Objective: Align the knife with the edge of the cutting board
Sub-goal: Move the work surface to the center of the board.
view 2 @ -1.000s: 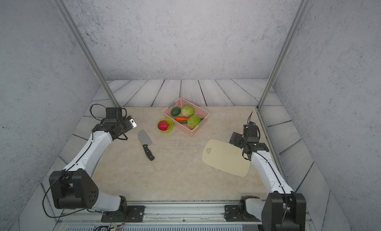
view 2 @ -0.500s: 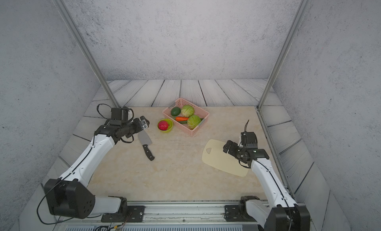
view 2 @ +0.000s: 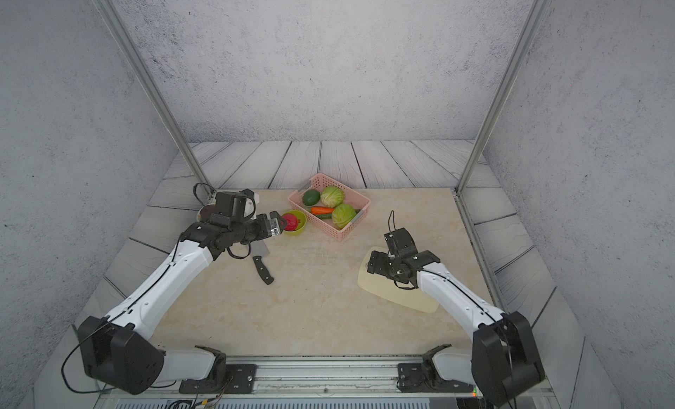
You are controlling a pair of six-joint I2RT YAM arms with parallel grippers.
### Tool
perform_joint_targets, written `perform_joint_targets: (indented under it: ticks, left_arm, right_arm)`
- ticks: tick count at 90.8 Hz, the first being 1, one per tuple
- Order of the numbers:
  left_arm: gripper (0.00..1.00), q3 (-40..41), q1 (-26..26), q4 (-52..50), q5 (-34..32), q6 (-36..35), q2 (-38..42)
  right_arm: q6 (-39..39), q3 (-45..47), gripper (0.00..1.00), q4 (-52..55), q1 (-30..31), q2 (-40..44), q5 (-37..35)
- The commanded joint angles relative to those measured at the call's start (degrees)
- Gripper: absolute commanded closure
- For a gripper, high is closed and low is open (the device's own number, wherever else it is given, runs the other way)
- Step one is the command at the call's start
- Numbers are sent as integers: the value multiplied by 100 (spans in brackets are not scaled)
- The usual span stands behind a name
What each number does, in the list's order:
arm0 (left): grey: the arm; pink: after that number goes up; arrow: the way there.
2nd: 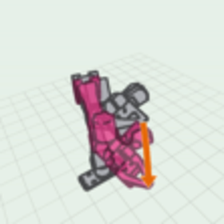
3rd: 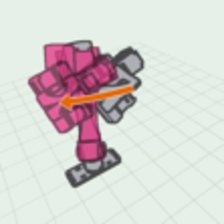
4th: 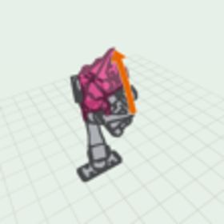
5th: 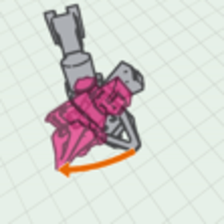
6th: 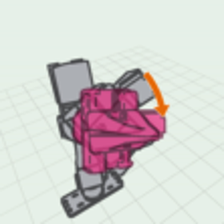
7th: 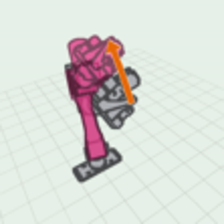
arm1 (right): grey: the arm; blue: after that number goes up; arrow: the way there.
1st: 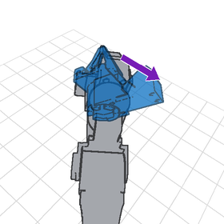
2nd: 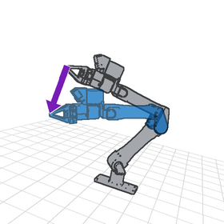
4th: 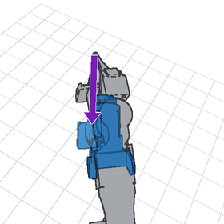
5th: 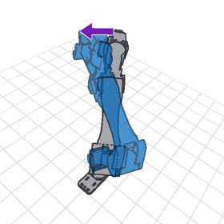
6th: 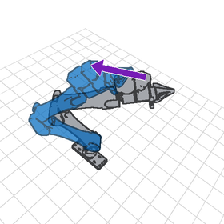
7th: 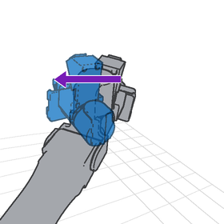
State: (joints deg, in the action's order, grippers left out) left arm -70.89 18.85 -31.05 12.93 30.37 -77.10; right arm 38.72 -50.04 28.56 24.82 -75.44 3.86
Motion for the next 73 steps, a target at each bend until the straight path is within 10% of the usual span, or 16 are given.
perform_joint_targets:
  ticks: [1,73]
  left_arm:
    - [2,-175,141,-75,45,-166,147]
    - [2,-98,431,19,-98,-312,706]
  right_arm:
    - [37,-335,14,-150,209,-406,-371]
    - [-254,-1535,37,-520,421,-2765,-368]
